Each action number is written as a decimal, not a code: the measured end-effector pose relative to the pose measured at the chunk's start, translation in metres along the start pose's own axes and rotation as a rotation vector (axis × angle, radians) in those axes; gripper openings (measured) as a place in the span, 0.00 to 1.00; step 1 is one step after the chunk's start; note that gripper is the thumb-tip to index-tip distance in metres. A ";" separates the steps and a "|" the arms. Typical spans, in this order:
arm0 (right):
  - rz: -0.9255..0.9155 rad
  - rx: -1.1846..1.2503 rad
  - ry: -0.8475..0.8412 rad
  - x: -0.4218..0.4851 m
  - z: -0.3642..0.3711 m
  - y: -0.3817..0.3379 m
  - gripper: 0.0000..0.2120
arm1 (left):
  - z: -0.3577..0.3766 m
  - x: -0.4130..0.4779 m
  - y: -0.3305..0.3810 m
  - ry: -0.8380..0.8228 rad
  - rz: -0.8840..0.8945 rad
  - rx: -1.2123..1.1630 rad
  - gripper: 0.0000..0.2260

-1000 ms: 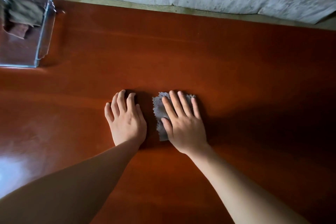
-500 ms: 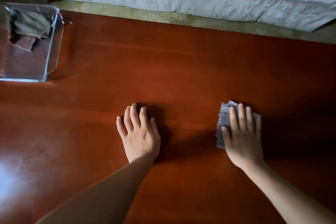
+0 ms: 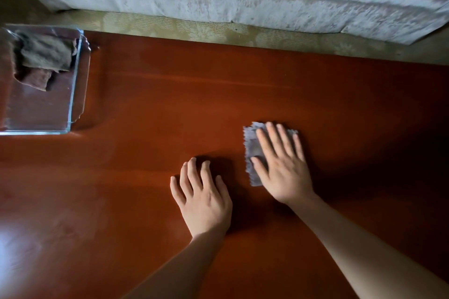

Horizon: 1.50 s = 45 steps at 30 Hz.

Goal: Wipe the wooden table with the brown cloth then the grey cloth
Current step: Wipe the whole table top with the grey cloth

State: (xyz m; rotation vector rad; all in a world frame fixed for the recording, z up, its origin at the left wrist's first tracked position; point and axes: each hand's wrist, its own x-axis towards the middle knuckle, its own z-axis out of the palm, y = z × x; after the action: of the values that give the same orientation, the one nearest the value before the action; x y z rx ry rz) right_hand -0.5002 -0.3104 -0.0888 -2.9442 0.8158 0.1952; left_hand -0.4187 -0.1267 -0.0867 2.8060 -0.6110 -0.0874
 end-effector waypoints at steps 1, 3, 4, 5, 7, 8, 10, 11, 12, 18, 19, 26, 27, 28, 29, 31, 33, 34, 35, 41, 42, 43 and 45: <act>0.058 -0.002 0.009 -0.008 0.000 0.018 0.33 | -0.001 0.005 0.002 -0.012 -0.012 -0.016 0.19; 0.157 -0.035 -0.013 -0.024 -0.002 0.056 0.34 | -0.004 0.021 0.007 -0.034 0.007 -0.030 0.20; 0.187 -0.046 -0.049 -0.032 -0.004 0.073 0.34 | -0.004 0.033 0.011 -0.033 0.036 -0.021 0.20; 0.204 -0.052 -0.077 -0.037 -0.007 0.085 0.34 | -0.002 0.047 0.016 -0.021 0.064 -0.006 0.20; 0.234 -0.049 -0.081 -0.038 -0.008 0.093 0.34 | 0.004 0.080 0.032 0.005 0.101 0.007 0.21; 0.260 -0.043 -0.072 -0.037 -0.008 0.090 0.34 | 0.006 0.094 0.042 0.002 0.112 0.006 0.21; 0.266 -0.038 -0.035 -0.027 -0.007 0.076 0.35 | 0.013 0.115 0.058 0.016 0.106 0.026 0.20; 0.236 -0.040 -0.019 -0.017 -0.006 0.068 0.34 | 0.016 0.121 0.063 0.026 0.094 0.037 0.19; 0.202 -0.033 -0.015 -0.006 -0.006 0.059 0.34 | 0.019 0.124 0.065 0.032 0.080 0.046 0.19; -0.095 0.025 0.034 0.073 -0.012 0.026 0.32 | 0.025 0.123 0.067 0.079 0.062 0.104 0.19; -0.137 0.033 0.052 0.082 -0.013 0.031 0.32 | 0.025 0.123 0.068 0.079 0.058 0.109 0.18; -0.054 -0.020 0.131 0.141 -0.018 0.130 0.31 | 0.022 0.124 0.071 0.043 0.035 0.108 0.20; 0.033 -0.035 0.112 0.147 -0.020 0.156 0.31 | 0.022 0.124 0.071 0.037 0.035 0.111 0.20; 0.118 -0.038 0.085 0.150 -0.023 0.180 0.32 | 0.021 0.124 0.071 0.036 0.035 0.111 0.20; 0.191 -0.033 0.058 0.151 -0.026 0.199 0.33 | 0.021 0.125 0.070 0.036 0.038 0.111 0.20; 0.297 -0.004 0.025 0.153 -0.029 0.215 0.34 | 0.020 0.125 0.070 0.030 0.044 0.105 0.19; 0.402 0.032 0.020 0.161 -0.032 0.201 0.36 | 0.021 0.125 0.070 0.022 0.038 0.103 0.19; 0.436 0.049 0.013 0.167 -0.034 0.186 0.38 | 0.021 0.125 0.070 0.016 0.036 0.104 0.19; 0.438 0.062 0.007 0.175 -0.036 0.167 0.39 | 0.021 0.125 0.070 0.011 0.038 0.103 0.19; 0.061 0.042 0.028 0.229 -0.036 0.012 0.35 | 0.023 0.125 0.071 0.030 0.033 0.114 0.19; 0.003 0.037 0.023 0.235 -0.036 -0.006 0.34 | 0.023 0.125 0.071 0.034 0.034 0.115 0.19; -0.042 0.035 0.026 0.239 -0.036 -0.016 0.34 | 0.024 0.125 0.071 0.038 0.034 0.116 0.19; -0.109 0.028 0.050 0.242 -0.036 -0.013 0.33 | 0.024 0.124 0.070 0.044 0.030 0.113 0.19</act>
State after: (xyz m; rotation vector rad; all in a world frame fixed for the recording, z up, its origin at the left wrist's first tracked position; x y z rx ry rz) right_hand -0.2840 -0.4263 -0.0878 -2.9675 0.6556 0.1030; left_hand -0.3365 -0.2461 -0.0912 2.8971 -0.6675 0.0146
